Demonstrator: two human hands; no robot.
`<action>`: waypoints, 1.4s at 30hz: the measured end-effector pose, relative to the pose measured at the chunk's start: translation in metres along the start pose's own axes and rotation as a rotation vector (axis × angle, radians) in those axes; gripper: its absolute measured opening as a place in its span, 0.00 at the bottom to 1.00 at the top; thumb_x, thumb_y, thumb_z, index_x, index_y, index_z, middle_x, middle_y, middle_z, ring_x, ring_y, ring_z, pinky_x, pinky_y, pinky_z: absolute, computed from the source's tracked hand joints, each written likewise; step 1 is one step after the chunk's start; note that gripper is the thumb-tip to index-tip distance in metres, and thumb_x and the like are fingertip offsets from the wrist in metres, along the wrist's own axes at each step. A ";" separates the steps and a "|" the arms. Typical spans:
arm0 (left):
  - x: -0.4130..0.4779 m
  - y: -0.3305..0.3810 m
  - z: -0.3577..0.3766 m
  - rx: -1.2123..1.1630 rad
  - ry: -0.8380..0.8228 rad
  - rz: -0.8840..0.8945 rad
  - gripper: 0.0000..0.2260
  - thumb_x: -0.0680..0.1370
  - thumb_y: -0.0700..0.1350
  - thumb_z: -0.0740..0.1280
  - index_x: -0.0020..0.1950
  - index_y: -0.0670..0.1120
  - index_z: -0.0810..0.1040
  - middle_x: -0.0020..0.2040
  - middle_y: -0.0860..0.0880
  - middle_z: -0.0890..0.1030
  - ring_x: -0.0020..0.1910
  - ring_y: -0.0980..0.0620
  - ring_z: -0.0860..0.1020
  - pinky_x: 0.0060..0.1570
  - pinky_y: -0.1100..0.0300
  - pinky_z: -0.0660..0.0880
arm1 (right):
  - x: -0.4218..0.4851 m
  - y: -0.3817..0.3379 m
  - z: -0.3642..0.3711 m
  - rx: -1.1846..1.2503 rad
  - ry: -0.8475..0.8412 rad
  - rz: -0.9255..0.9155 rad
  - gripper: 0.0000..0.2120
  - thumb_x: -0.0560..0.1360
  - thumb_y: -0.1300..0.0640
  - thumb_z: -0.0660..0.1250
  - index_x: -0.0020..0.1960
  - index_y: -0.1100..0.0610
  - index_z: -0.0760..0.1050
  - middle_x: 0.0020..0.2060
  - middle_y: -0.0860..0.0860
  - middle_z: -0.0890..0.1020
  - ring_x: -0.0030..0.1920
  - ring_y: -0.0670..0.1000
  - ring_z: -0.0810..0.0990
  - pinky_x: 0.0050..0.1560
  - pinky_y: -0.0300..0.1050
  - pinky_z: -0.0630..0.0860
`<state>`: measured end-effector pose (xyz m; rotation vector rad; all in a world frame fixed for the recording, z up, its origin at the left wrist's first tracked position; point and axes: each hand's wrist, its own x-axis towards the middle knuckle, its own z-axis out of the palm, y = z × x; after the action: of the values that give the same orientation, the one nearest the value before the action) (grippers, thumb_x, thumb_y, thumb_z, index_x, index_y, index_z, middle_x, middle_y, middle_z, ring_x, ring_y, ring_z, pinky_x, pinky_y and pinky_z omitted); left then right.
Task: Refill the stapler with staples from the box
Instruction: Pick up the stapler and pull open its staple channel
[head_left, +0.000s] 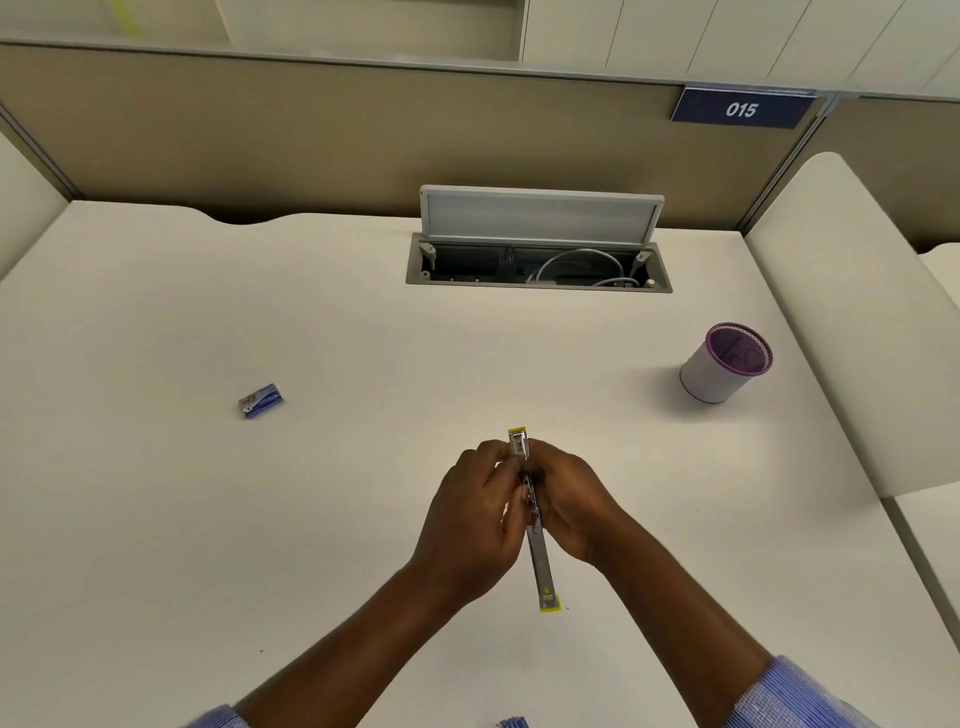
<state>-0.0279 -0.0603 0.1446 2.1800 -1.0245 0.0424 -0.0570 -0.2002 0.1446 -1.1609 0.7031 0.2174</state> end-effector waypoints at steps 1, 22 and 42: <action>0.000 0.000 0.000 0.001 -0.004 0.000 0.10 0.78 0.42 0.64 0.58 0.43 0.79 0.56 0.48 0.78 0.49 0.47 0.77 0.45 0.50 0.77 | -0.001 0.000 -0.001 0.013 -0.004 0.007 0.09 0.78 0.58 0.58 0.50 0.56 0.76 0.32 0.51 0.73 0.31 0.49 0.72 0.30 0.42 0.70; 0.005 0.010 -0.005 -0.069 -0.012 0.002 0.07 0.77 0.39 0.58 0.46 0.42 0.77 0.43 0.47 0.78 0.43 0.47 0.73 0.44 0.52 0.73 | 0.000 0.005 0.006 0.240 0.014 0.004 0.20 0.82 0.56 0.60 0.39 0.54 0.87 0.36 0.53 0.84 0.37 0.51 0.83 0.42 0.47 0.77; -0.003 0.002 -0.005 -0.101 -0.003 0.120 0.10 0.76 0.40 0.68 0.57 0.47 0.78 0.50 0.53 0.79 0.50 0.51 0.75 0.52 0.57 0.71 | 0.003 0.003 0.004 0.261 -0.012 0.038 0.16 0.84 0.49 0.61 0.59 0.56 0.84 0.42 0.58 0.78 0.38 0.54 0.76 0.39 0.47 0.74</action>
<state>-0.0304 -0.0561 0.1482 2.0273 -1.1339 0.0420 -0.0544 -0.1966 0.1415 -0.8971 0.7201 0.1593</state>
